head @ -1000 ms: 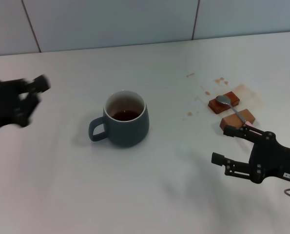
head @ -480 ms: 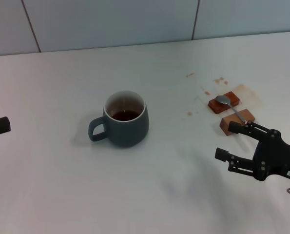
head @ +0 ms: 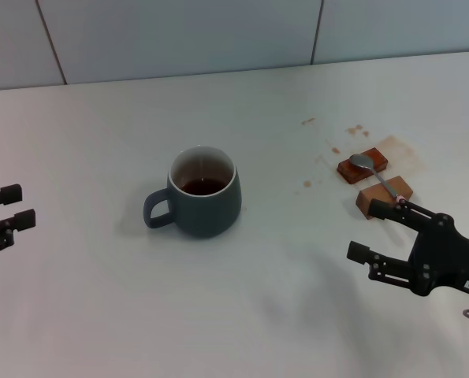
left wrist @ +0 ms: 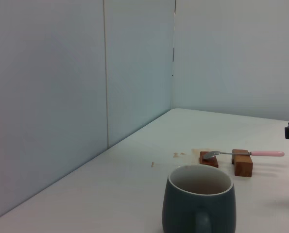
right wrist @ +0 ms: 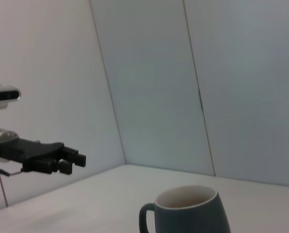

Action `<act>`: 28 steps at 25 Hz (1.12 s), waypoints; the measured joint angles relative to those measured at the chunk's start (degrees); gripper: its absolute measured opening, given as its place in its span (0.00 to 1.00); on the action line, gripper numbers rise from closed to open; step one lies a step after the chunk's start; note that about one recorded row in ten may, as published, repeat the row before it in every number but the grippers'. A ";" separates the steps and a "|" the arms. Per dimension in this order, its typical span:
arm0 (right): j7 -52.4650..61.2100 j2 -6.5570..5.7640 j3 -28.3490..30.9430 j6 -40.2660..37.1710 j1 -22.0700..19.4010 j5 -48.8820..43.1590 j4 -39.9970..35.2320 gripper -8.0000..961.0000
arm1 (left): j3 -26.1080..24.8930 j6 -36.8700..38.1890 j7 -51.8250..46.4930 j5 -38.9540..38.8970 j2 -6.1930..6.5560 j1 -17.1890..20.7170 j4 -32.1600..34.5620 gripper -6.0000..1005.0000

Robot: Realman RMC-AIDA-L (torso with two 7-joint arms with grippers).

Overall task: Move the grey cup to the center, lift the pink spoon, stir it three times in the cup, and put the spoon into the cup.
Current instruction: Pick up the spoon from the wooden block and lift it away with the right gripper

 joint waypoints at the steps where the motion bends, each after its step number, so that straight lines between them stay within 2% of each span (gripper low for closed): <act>1: 0.01 0.04 0.32 -0.27 -0.07 0.00 0.27 0.85 | 0.00 0.07 0.00 0.00 -0.08 0.00 0.01 0.34; 11: 2.83 -0.05 8.07 -7.11 -0.51 0.00 8.75 0.85 | 0.20 0.57 0.00 -0.44 -1.31 0.46 0.20 0.67; 12: 5.70 0.01 11.00 -9.50 -1.31 0.00 11.07 0.85 | 0.25 0.63 0.01 -0.44 -1.38 0.48 0.23 0.69; 14: 7.30 0.05 12.52 -10.98 -1.86 -0.01 12.27 0.85 | -0.03 0.67 -0.04 -0.51 -1.41 0.50 0.24 0.74; 15: 10.98 0.09 16.02 -13.67 -2.86 -0.01 14.87 0.85 | -1.19 0.68 -0.13 -0.75 -1.53 0.51 0.28 0.77; 17: 12.94 0.11 17.92 -14.77 -3.30 -0.01 16.27 0.85 | -1.94 0.75 -0.09 -0.81 -1.65 0.54 0.37 0.82; 19: 16.89 0.15 21.17 -15.74 -4.14 -0.01 18.51 0.85 | -2.63 0.83 0.01 -0.83 -1.78 0.56 0.48 0.83; 20: 23.02 0.18 25.22 -16.04 -5.22 -0.01 20.44 0.85 | -2.75 0.84 0.06 -0.84 -1.84 0.57 0.53 0.84; 22: 25.96 0.20 26.99 -16.01 -5.73 -0.01 21.02 0.85 | -2.76 0.84 0.12 -0.84 -1.87 0.58 0.54 0.85; 28: 47.57 0.44 34.39 -11.24 -8.85 -0.01 22.05 0.85 | -2.79 0.82 0.33 -0.85 -1.91 0.50 0.54 0.85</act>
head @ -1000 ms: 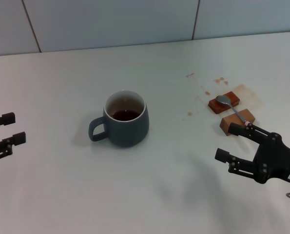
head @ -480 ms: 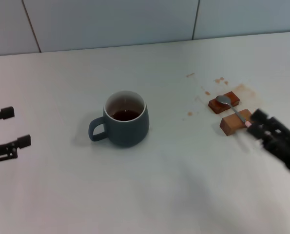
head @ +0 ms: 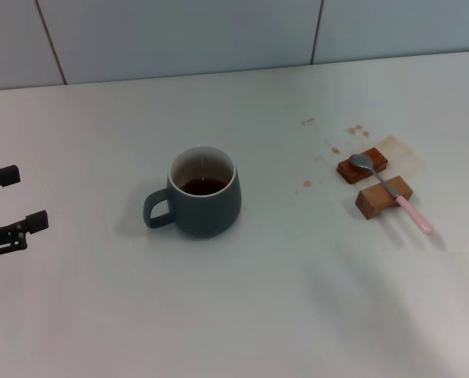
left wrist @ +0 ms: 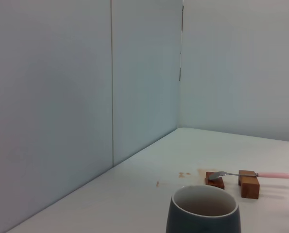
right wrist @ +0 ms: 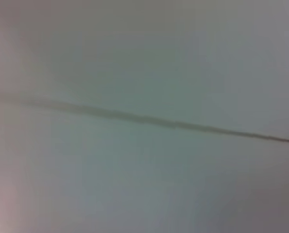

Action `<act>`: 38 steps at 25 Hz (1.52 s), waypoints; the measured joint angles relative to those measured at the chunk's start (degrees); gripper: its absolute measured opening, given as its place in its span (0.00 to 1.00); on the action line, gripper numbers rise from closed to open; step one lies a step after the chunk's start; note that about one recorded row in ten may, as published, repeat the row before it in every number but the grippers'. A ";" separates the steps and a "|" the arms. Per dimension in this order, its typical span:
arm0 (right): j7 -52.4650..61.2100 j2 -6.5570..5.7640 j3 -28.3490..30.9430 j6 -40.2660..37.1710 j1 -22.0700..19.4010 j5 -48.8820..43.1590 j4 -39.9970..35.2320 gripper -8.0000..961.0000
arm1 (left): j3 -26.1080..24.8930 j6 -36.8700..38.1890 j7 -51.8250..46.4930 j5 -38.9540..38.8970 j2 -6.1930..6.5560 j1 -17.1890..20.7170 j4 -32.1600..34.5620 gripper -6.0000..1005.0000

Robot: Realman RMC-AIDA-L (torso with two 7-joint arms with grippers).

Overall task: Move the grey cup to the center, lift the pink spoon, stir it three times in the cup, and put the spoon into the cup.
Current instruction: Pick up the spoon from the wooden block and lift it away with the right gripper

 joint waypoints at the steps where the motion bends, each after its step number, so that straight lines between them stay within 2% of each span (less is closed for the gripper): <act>1: 2.35 0.06 0.49 1.73 -0.38 0.00 0.21 0.85 | 0.00 0.00 0.00 0.00 0.00 0.00 0.00 0.85; 4: 6.70 0.17 0.76 8.36 -1.15 -0.16 1.33 0.85 | -0.03 -0.07 0.22 -0.09 -0.04 0.16 0.00 0.85; 9: 8.36 0.17 0.41 14.13 -1.28 -0.35 1.45 0.85 | -0.08 -0.05 0.27 -0.46 -0.30 0.42 0.00 0.85; 20: 11.47 -0.21 -2.31 20.72 -0.25 -0.64 -0.05 0.85 | -0.14 -0.03 0.26 -2.05 -0.49 0.99 0.00 0.85; 24: 12.26 -0.29 -4.82 21.78 1.19 -0.68 -0.84 0.85 | -0.13 0.02 0.25 -2.11 -0.50 1.06 0.00 0.85; 38: 12.76 -0.25 -7.46 27.22 4.33 -0.71 -1.14 0.85 | 0.17 0.17 0.91 -2.11 -0.76 1.54 -0.09 0.85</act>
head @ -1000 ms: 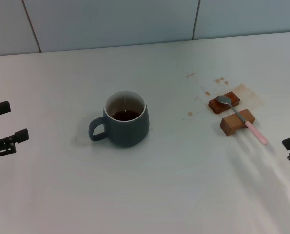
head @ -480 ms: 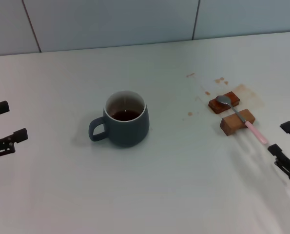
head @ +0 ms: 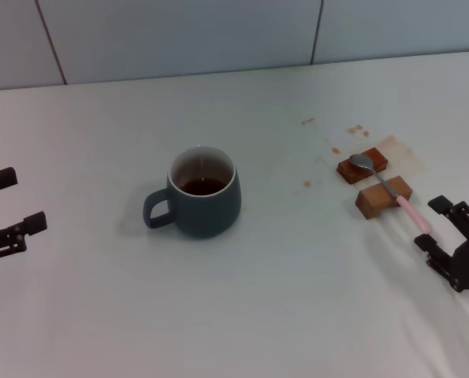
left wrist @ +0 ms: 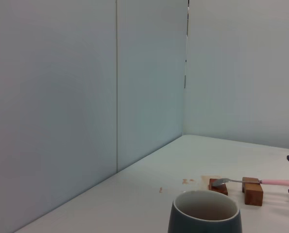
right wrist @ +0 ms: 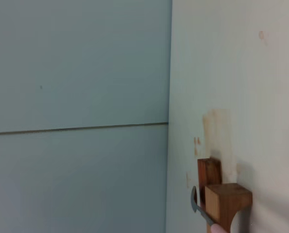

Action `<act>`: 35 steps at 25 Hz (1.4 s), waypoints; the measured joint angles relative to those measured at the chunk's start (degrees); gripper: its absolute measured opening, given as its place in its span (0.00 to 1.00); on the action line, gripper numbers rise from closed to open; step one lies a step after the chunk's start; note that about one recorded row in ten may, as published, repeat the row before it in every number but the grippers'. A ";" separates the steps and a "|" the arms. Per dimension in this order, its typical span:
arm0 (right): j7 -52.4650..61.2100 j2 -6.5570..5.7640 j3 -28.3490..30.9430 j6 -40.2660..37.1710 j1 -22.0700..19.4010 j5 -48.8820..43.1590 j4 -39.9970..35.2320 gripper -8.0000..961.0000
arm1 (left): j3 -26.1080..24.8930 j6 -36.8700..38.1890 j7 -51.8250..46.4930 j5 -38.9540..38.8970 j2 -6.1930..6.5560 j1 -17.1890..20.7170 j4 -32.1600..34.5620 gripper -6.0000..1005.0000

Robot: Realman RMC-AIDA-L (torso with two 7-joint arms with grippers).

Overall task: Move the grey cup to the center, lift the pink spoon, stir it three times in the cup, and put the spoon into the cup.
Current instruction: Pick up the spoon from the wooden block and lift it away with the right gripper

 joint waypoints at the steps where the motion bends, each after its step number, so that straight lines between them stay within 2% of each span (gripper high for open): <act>1: 0.00 0.00 -0.02 0.22 0.15 0.00 0.00 0.85 | -0.08 0.01 0.03 0.00 -0.03 0.00 0.00 0.85; 10: 1.20 -0.38 -0.28 0.80 1.76 -1.59 -0.58 0.85 | -0.28 0.40 0.08 -0.79 -0.14 0.59 0.00 0.85; 15: 2.16 -0.08 -0.26 1.07 2.55 -2.10 -2.28 0.85 | -0.31 0.56 0.08 -1.48 -0.23 0.87 0.00 0.85; 23: 2.40 -0.25 -0.25 1.64 3.95 -2.11 -2.34 0.85 | -0.31 1.09 0.08 -3.43 -0.29 1.59 -0.01 0.85; 35: 2.82 -0.27 -0.72 2.72 4.26 -2.19 -2.37 0.84 | -0.31 1.15 0.08 -3.92 -0.31 1.77 -0.01 0.85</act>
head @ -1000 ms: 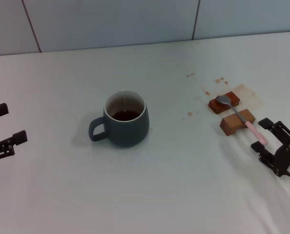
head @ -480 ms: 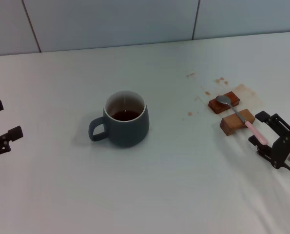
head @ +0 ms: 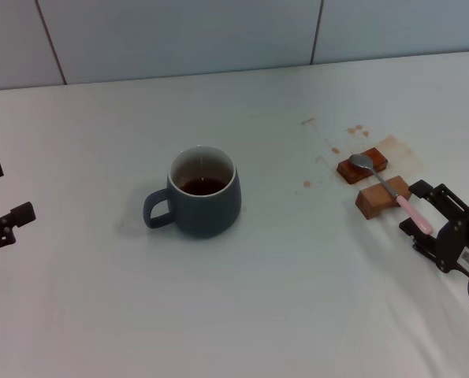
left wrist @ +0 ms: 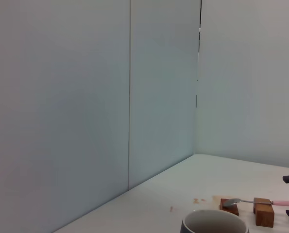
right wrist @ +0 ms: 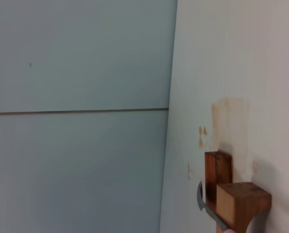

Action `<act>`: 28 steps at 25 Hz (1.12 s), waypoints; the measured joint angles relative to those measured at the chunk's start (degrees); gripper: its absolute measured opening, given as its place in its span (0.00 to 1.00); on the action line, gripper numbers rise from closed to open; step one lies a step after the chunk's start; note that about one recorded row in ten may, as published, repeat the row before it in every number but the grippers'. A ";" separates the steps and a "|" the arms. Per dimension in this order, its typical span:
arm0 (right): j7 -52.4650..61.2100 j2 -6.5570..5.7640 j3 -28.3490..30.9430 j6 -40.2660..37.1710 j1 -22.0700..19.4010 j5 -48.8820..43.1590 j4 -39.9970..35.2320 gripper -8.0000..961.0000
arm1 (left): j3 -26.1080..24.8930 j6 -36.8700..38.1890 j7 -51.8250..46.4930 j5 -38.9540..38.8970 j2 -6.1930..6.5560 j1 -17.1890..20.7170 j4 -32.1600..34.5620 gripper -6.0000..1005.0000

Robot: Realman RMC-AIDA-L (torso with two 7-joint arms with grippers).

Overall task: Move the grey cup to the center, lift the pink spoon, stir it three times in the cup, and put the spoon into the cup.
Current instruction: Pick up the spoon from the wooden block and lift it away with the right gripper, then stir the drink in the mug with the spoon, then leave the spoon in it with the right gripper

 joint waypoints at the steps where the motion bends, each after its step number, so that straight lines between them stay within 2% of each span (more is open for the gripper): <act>1: 0.14 -0.04 -0.02 0.02 0.01 0.00 0.00 0.84 | 0.00 0.00 0.00 -0.11 -0.01 0.08 0.00 0.85; 5: 0.34 -0.12 -0.05 0.17 -0.01 -0.18 0.00 0.83 | 0.00 0.22 0.00 -0.57 -0.03 0.33 0.00 0.85; 11: 0.96 -0.19 -0.02 0.26 -0.05 -0.74 -0.47 0.67 | 0.00 1.25 0.00 -1.58 -0.05 0.60 0.00 0.85; 16: -0.28 0.21 0.28 0.33 -0.39 -0.71 -1.38 0.43 | 0.00 1.56 0.00 -2.52 -0.01 1.16 0.00 0.84; 20: -1.91 0.24 0.34 0.38 -0.01 -0.63 -1.69 0.30 | 0.00 1.74 0.00 -2.72 0.00 1.44 0.01 0.84; 25: -9.25 0.24 0.74 0.06 1.28 -0.03 -3.14 0.17 | 0.00 2.32 0.00 -2.85 -0.18 1.60 0.00 0.84; 28: -22.58 0.40 2.26 -2.20 2.14 3.60 -3.57 0.14 | 0.00 2.71 0.00 -3.30 -0.26 1.86 0.00 0.84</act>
